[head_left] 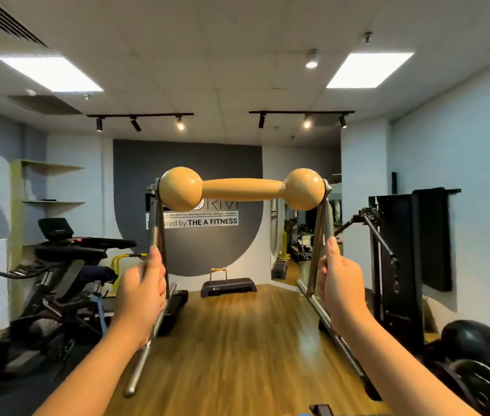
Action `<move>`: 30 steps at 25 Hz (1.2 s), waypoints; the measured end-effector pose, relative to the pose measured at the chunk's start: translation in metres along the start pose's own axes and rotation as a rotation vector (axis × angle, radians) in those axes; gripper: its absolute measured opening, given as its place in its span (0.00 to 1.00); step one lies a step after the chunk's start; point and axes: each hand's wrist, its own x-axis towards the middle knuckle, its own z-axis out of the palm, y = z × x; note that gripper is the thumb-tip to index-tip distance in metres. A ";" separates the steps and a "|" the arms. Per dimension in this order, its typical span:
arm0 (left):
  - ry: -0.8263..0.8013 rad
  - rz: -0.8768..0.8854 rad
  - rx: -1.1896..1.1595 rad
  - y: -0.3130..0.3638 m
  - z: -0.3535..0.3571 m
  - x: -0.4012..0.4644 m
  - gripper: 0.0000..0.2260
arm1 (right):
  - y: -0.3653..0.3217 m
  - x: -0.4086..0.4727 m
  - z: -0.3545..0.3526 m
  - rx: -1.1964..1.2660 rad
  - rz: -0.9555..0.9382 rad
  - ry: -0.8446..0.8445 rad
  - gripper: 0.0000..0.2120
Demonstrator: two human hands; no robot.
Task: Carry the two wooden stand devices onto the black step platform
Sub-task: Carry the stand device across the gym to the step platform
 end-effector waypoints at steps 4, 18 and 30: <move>0.036 0.015 0.037 -0.058 0.003 0.094 0.24 | 0.056 0.071 0.072 -0.009 0.046 0.046 0.27; -0.004 -0.036 0.056 -0.310 0.055 0.401 0.24 | 0.276 0.352 0.245 0.015 0.026 -0.020 0.27; 0.025 -0.009 0.051 -0.488 0.150 0.667 0.24 | 0.431 0.627 0.366 0.036 0.030 -0.081 0.27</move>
